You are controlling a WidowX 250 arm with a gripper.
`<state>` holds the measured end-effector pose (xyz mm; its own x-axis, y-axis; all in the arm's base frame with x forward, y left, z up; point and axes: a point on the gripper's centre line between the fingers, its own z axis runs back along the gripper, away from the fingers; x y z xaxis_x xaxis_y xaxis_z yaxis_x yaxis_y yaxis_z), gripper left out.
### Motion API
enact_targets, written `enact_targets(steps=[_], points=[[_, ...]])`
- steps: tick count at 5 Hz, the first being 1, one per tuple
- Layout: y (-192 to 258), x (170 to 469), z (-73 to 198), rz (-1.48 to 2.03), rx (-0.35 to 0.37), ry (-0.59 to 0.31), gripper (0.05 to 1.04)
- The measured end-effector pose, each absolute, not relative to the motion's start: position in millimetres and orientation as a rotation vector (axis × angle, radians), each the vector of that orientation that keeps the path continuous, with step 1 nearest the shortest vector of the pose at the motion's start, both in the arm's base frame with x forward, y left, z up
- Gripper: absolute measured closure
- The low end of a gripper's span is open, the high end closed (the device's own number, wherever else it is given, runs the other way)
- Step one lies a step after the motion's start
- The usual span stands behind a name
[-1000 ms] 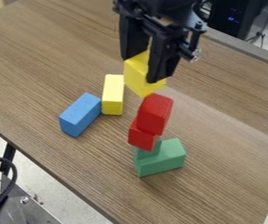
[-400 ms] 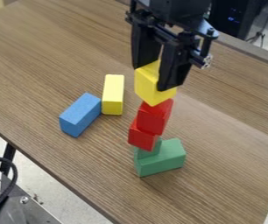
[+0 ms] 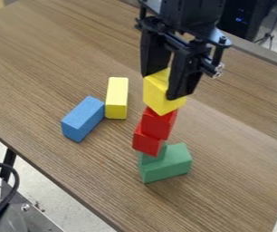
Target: Put the yellow block on top of the red arch
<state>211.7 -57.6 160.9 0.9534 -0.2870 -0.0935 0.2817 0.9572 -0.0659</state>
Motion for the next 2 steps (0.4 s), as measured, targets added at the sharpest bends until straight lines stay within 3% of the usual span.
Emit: enact_targets(steps=[1,2], points=[[-55.1,214.6,163.4,-0.274,-0.081,0.098,0.177],[-51.0,214.7,163.3,-0.235,-0.110,0.109,0.080]])
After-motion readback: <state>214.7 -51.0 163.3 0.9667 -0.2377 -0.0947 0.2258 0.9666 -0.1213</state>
